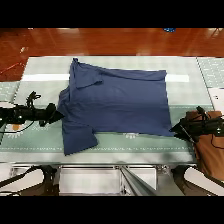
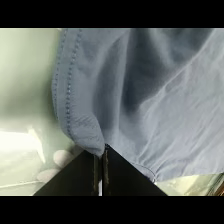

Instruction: Fold the shirts.

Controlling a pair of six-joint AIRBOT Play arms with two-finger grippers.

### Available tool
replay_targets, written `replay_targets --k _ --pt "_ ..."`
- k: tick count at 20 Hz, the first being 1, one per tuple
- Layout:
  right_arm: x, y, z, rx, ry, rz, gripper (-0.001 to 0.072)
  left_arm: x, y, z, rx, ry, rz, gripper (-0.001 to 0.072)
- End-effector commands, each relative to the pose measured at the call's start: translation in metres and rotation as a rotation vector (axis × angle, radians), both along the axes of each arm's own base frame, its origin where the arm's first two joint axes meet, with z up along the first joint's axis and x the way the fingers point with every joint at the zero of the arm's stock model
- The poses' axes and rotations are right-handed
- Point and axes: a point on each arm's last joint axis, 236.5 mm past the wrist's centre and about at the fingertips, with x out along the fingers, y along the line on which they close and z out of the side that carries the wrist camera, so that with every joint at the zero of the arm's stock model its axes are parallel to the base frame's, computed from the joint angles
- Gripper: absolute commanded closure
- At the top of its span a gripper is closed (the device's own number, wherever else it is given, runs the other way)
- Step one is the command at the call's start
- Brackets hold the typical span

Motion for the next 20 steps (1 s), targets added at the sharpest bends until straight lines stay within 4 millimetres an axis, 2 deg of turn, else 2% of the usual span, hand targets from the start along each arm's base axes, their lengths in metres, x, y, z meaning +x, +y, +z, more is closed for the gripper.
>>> replay_targets --k 1,3,4,5,6,8,9,10,11,12,13,14,15,17,18,20 --pt "0.014 0.01 -0.008 0.049 -0.027 -0.021 0.0306 0.0 -0.003 0.0 0.0 0.0 -0.01 0.0685" --pt "0.028 0.024 -0.012 0.035 -0.057 0.026 0.0307 -0.001 -0.006 0.0 0.0 0.0 -0.02 0.0685" --pt "0.04 0.033 -0.009 0.035 -0.087 0.044 0.0335 -0.002 -0.009 0.0 -0.001 0.001 -0.029 0.0685" --pt "0.055 0.04 -0.003 0.029 -0.133 0.06 0.0479 -0.002 -0.011 0.001 -0.003 0.001 -0.038 0.0685" --pt "0.069 0.047 0.007 0.034 -0.183 0.089 0.0691 -0.002 -0.012 0.002 -0.006 0.001 -0.044 0.0685" --pt "0.091 0.055 0.036 0.057 -0.261 0.158 0.0687 0.004 -0.011 0.013 -0.013 -0.02 -0.055 0.0685" --pt "0.102 0.055 0.056 0.062 -0.304 0.193 0.0687 0.013 -0.008 0.028 -0.013 -0.06 -0.066 0.0685" --pt "0.119 0.051 0.082 0.044 -0.373 0.213 0.0687 0.028 -0.004 0.05 -0.012 -0.124 -0.062 0.0685" --pt "0.137 0.046 0.11 0.013 -0.452 0.223 0.0687 0.047 0.0 0.081 -0.011 -0.212 -0.044 0.0685" --pt "0.157 0.04 0.149 -0.031 -0.556 0.23 0.0687 0.071 0.005 0.124 -0.01 -0.337 -0.013 0.0685" --pt "0.174 0.034 0.19 -0.08 -0.662 0.229 0.0687 0.092 0.009 0.173 -0.007 -0.469 0.017 0.0685" --pt "0.188 0.03 0.234 -0.132 -0.775 0.23 0.0687 0.109 0.013 0.23 0.008 -0.621 0.042 0.0685" --pt "0.198 0.026 0.285 -0.189 -0.898 0.223 0.0687 0.117 0.017 0.284 0.045 -0.759 0.056 0.0685" --pt "0.199 0.022 0.383 -0.309 -1.142 0.208 0.0687 0.114 0.021 0.393 0.143 -1.028 0.07 0.0685" --pt "0.191 0.023 0.429 -0.36 -1.249 0.189 0.0687 0.105 0.021 0.438 0.184 -1.136 0.078 0.0685" --pt "0.162 0.031 0.499 -0.435 -1.417 0.169 0.0687 0.076 0.013 0.506 0.245 -1.295 0.052 0.0685"
